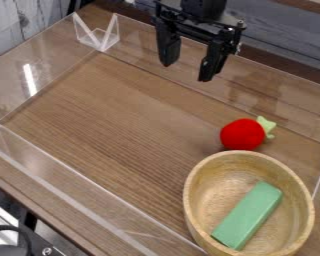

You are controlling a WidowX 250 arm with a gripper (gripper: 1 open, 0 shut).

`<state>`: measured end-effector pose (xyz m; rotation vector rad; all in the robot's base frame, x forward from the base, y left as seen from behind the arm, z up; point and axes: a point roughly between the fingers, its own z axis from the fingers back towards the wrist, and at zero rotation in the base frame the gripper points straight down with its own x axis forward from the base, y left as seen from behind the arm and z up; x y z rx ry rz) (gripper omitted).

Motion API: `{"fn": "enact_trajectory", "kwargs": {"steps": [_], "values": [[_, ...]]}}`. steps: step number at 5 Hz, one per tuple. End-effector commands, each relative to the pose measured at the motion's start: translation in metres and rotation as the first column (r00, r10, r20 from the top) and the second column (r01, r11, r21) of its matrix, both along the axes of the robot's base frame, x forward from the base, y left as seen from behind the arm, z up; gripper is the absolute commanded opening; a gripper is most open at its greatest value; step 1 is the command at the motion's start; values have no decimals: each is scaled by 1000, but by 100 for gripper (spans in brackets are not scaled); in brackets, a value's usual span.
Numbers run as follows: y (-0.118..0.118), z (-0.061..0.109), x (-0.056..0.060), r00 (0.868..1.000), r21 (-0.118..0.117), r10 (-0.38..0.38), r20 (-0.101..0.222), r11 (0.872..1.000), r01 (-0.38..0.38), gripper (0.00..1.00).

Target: Move the red object to the right side of the table

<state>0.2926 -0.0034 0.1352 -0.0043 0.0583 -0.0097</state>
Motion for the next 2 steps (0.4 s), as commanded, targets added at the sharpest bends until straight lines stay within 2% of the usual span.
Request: {"fn": "enact_trajectory", "kwargs": {"steps": [1, 2], "values": [[21, 2, 2, 999, 9, 33, 12, 999, -33, 100], [47, 7, 3, 996, 23, 87, 37, 996, -87, 100]]}}
